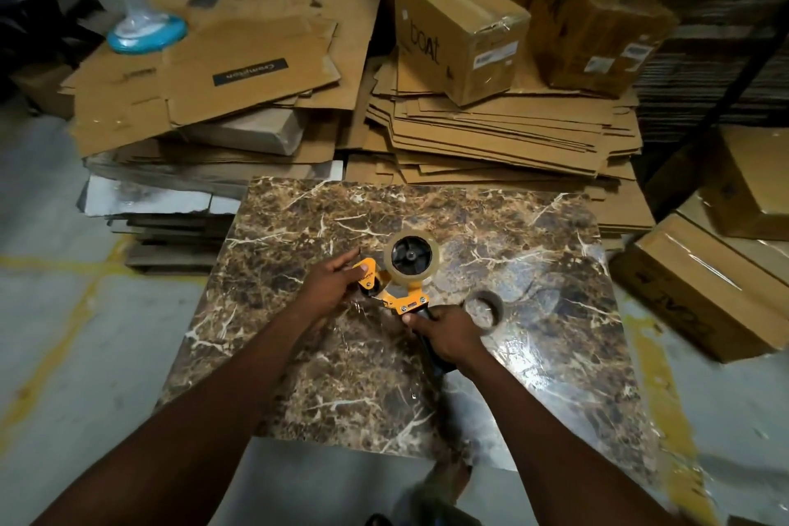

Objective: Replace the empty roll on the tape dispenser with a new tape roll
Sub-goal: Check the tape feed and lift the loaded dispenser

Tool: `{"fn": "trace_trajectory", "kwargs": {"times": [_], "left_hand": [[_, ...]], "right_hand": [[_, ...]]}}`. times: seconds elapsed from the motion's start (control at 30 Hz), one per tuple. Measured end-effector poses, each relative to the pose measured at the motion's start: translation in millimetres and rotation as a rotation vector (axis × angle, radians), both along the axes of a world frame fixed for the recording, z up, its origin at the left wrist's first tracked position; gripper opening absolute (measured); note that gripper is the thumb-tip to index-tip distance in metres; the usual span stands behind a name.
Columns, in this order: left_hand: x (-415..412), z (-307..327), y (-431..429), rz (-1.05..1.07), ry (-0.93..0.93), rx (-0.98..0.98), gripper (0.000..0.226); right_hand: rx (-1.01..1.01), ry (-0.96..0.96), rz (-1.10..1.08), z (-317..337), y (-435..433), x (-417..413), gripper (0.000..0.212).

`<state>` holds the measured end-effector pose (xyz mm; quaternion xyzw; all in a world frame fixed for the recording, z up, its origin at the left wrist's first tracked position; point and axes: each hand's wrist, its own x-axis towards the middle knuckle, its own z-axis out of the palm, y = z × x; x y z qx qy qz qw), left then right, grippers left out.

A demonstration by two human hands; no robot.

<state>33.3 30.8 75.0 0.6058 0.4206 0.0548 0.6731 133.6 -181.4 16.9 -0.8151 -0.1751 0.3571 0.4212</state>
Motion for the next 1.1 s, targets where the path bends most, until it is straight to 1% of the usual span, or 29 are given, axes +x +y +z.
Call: {"fn": "trace_trajectory", "kwargs": {"times": [0.13, 0.27, 0.33, 0.43, 0.47, 0.6, 0.73, 0.83, 1.0, 1.1], "left_hand": [[10.0, -11.1, 13.0, 0.017, 0.060, 0.051, 0.058], [16.1, -17.8, 16.2, 0.006, 0.103, 0.059, 0.057], [19.0, -20.0, 18.6, -0.021, 0.120, 0.076, 0.056], [21.6, -28.7, 23.0, -0.083, 0.153, 0.083, 0.054], [22.6, -32.7, 24.5, -0.094, 0.159, 0.077, 0.053], [22.9, -44.5, 33.7, -0.159, 0.158, 0.056, 0.053], [21.1, -58.8, 47.9, -0.210, 0.218, 0.031, 0.055], [17.5, -66.2, 53.3, -0.210, 0.253, -0.013, 0.056], [15.5, -69.4, 55.9, -0.211, 0.225, -0.034, 0.057], [13.8, -68.1, 58.6, -0.250, 0.198, -0.019, 0.056]], "right_hand": [[-0.020, 0.013, 0.026, -14.4, 14.0, 6.8, 0.053], [-0.098, 0.038, 0.056, -28.5, 21.6, 6.7, 0.035], [-0.151, 0.022, 0.095, -32.1, 24.5, 6.8, 0.030], [-0.243, -0.047, 0.172, -33.6, 29.2, 7.0, 0.045], [-0.266, -0.054, 0.178, -36.6, 29.9, 7.7, 0.047], [-0.324, -0.071, 0.160, -43.4, 34.5, 6.4, 0.046], [-0.363, -0.131, 0.162, -48.5, 38.1, 2.6, 0.050], [-0.358, -0.121, 0.128, -54.4, 39.3, 0.6, 0.052], [-0.353, -0.118, 0.122, -54.0, 40.3, 0.4, 0.053], [-0.361, -0.105, 0.110, -56.7, 41.1, 0.7, 0.050]]}}
